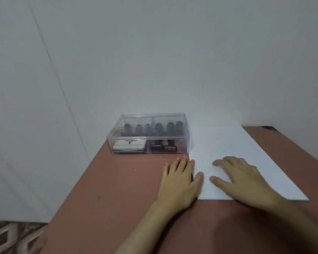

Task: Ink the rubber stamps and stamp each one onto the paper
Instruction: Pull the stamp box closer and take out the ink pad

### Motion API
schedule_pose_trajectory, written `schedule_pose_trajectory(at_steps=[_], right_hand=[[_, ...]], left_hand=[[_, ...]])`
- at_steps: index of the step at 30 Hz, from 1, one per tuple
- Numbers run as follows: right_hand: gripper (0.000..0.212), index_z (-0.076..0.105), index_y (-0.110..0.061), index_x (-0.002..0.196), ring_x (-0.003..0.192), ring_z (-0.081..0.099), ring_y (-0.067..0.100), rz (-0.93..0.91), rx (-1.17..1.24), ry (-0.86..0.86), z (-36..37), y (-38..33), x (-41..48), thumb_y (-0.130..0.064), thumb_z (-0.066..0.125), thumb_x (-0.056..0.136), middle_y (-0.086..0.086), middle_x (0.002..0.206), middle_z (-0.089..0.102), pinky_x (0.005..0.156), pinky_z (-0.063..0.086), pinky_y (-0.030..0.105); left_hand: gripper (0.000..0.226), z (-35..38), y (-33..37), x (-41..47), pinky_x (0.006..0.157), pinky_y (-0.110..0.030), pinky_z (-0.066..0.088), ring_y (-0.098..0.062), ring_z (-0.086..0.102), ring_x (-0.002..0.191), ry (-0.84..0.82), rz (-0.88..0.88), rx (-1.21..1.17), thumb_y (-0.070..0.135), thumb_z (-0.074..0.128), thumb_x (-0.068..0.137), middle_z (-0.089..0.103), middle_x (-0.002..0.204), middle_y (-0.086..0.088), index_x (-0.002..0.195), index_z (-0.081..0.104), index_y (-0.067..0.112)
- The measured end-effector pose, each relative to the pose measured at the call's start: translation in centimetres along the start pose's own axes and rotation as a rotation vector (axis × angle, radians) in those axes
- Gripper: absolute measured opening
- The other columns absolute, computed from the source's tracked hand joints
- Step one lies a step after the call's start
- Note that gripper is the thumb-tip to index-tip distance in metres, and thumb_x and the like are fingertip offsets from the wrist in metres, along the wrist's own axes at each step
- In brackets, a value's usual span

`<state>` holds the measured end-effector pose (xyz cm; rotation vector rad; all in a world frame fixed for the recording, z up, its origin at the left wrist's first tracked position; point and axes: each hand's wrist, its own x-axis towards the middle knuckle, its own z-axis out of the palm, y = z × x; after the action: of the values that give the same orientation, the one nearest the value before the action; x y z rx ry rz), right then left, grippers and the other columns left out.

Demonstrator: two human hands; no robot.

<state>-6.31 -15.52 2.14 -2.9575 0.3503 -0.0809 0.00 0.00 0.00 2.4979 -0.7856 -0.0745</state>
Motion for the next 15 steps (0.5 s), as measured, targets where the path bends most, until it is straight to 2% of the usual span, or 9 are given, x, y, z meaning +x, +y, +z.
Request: schedule_pose_trajectory(at_steps=[1,2,3,5,7,8,11,13,15], right_hand=[[0.043,0.041,-0.040,0.130,0.131,0.031,0.013,0.011,0.024,-0.004,-0.4,0.0,0.4,-0.056,0.041,0.090,-0.008,0.141,0.037,0.105,0.025,0.033],[0.038,0.048,-0.039,0.122,0.125,0.037,0.014,0.048,0.085,-0.007,-0.9,-0.2,0.9,-0.056,0.044,0.088,-0.007,0.134,0.044,0.101,0.030,0.034],[0.034,0.053,-0.037,0.115,0.120,0.043,0.016,0.073,0.164,0.017,-1.3,-0.4,1.4,-0.055,0.047,0.087,-0.004,0.129,0.050,0.097,0.034,0.034],[0.033,0.057,-0.028,0.115,0.115,0.049,0.019,0.081,0.409,0.158,-2.0,-1.8,3.0,-0.046,0.052,0.089,0.003,0.124,0.056,0.091,0.037,0.030],[0.038,0.052,-0.022,0.126,0.119,0.048,0.019,0.060,0.658,0.236,-2.0,-4.1,4.7,-0.036,0.054,0.092,0.005,0.130,0.052,0.089,0.033,0.025],[0.042,0.048,-0.022,0.132,0.122,0.047,0.019,0.072,0.767,0.233,-1.9,-5.4,5.3,-0.035,0.053,0.093,0.005,0.135,0.049,0.090,0.032,0.024],[0.051,0.035,-0.024,0.142,0.130,0.041,0.020,0.139,1.006,0.168,-0.8,-7.7,7.7,-0.038,0.048,0.095,0.001,0.142,0.042,0.098,0.033,0.030],[0.047,0.038,-0.023,0.140,0.123,0.048,0.020,0.180,1.101,0.157,-0.2,-8.5,8.8,-0.034,0.046,0.095,-0.006,0.131,0.048,0.099,0.038,0.033],[0.039,0.049,-0.022,0.132,0.110,0.057,0.019,0.207,1.148,0.185,0.2,-8.8,9.4,-0.027,0.047,0.093,-0.004,0.125,0.057,0.096,0.045,0.037]], left_hand=[[0.038,-0.6,0.0,0.1,0.109,-0.038,0.024,-0.015,0.038,0.127,0.062,0.020,-0.124,0.037,0.033,0.097,0.048,0.137,-0.001,0.127,0.050,0.021],[0.026,-1.3,-0.3,0.1,0.093,-0.036,0.038,-0.014,0.052,0.101,0.137,0.039,-0.239,0.032,0.041,0.095,0.064,0.110,-0.001,0.104,0.061,0.018],[0.020,-2.3,-0.8,0.2,0.077,-0.034,0.043,-0.012,0.052,0.078,0.252,0.028,-0.334,0.025,0.047,0.091,0.066,0.086,-0.002,0.084,0.062,0.014],[0.014,-5.0,-3.0,0.8,0.067,-0.034,0.041,-0.007,0.048,0.066,0.537,-0.011,-0.359,0.017,0.057,0.084,0.061,0.070,0.002,0.070,0.061,0.015],[0.008,-7.8,-6.5,1.9,0.082,-0.030,0.037,-0.014,0.051,0.090,0.757,-0.098,-0.259,0.016,0.058,0.084,0.063,0.092,-0.002,0.087,0.065,0.018],[0.017,-8.9,-8.5,2.6,0.090,-0.028,0.030,-0.022,0.049,0.103,0.817,-0.160,-0.210,0.016,0.056,0.086,0.060,0.106,-0.008,0.102,0.063,0.014],[0.044,-11.1,-12.2,3.9,0.102,-0.028,0.026,-0.029,0.042,0.123,0.671,-0.363,-0.424,0.025,0.051,0.093,0.048,0.134,-0.012,0.133,0.043,0.009],[0.047,-11.1,-13.0,4.4,0.097,-0.026,0.030,-0.022,0.044,0.123,0.557,-0.442,-0.611,0.027,0.047,0.095,0.046,0.137,-0.008,0.138,0.037,0.011],[0.040,-11.1,-13.4,4.6,0.088,-0.023,0.033,-0.018,0.049,0.111,0.535,-0.450,-0.671,0.020,0.045,0.094,0.052,0.131,-0.006,0.133,0.045,0.010]])
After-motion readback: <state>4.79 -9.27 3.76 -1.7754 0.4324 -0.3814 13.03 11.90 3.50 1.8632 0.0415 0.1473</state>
